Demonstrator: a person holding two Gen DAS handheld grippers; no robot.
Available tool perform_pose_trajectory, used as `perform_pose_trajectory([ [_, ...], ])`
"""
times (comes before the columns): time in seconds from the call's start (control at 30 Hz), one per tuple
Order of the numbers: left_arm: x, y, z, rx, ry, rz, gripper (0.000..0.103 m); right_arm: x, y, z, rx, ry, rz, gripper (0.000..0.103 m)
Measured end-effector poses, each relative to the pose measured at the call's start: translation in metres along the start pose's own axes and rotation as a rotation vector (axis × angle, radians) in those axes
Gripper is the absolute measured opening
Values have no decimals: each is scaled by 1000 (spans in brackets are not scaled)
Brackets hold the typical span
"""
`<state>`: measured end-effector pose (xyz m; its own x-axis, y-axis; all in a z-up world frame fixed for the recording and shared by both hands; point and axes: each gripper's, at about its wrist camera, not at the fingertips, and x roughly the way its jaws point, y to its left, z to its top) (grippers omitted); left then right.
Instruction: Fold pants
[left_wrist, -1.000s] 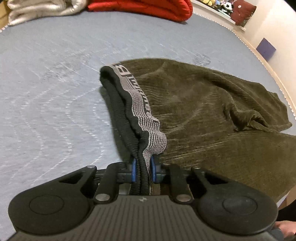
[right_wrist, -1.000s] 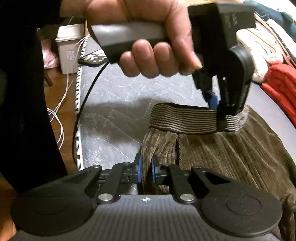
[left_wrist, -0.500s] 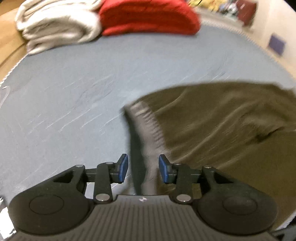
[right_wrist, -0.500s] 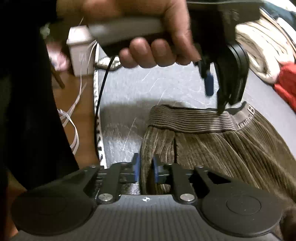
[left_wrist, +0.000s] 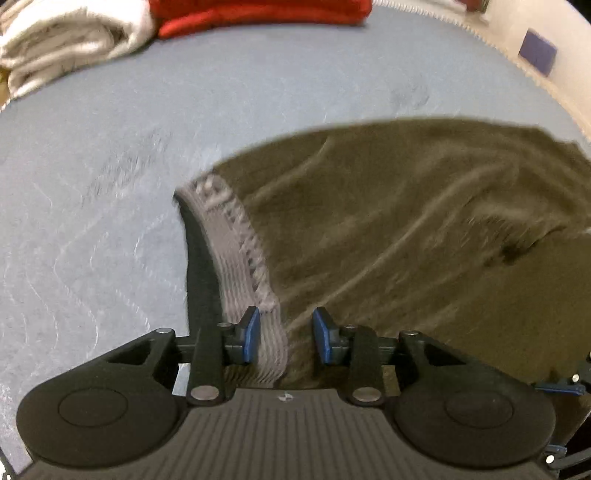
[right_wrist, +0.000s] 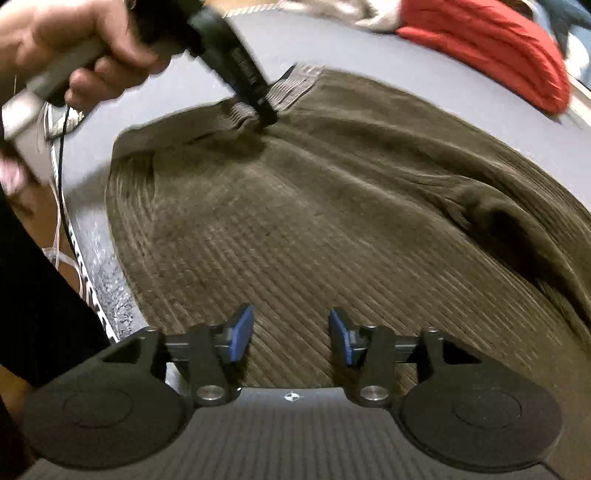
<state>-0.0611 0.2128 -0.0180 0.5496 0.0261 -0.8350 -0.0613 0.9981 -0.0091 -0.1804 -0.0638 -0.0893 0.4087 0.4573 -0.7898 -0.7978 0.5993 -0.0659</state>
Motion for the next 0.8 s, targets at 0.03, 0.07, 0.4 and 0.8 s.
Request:
perform_pose_trajectory([
  [0.03,-3,-5,2,1,-21,-23,36,-6,-4,-2,10,-17,-12,51],
  [0.07,-5,-12,4,3,-34,-48,36,-11,-7,-5,19,-41,-29,51],
  [0.4,-24,-10,22,-103,-175,-20,36,-61,-53,-20,145,-131,-178,52],
  [0.8,-21,-22,30,-151,-275,32,27,-193,-138,-8,266,-491,-362,60],
])
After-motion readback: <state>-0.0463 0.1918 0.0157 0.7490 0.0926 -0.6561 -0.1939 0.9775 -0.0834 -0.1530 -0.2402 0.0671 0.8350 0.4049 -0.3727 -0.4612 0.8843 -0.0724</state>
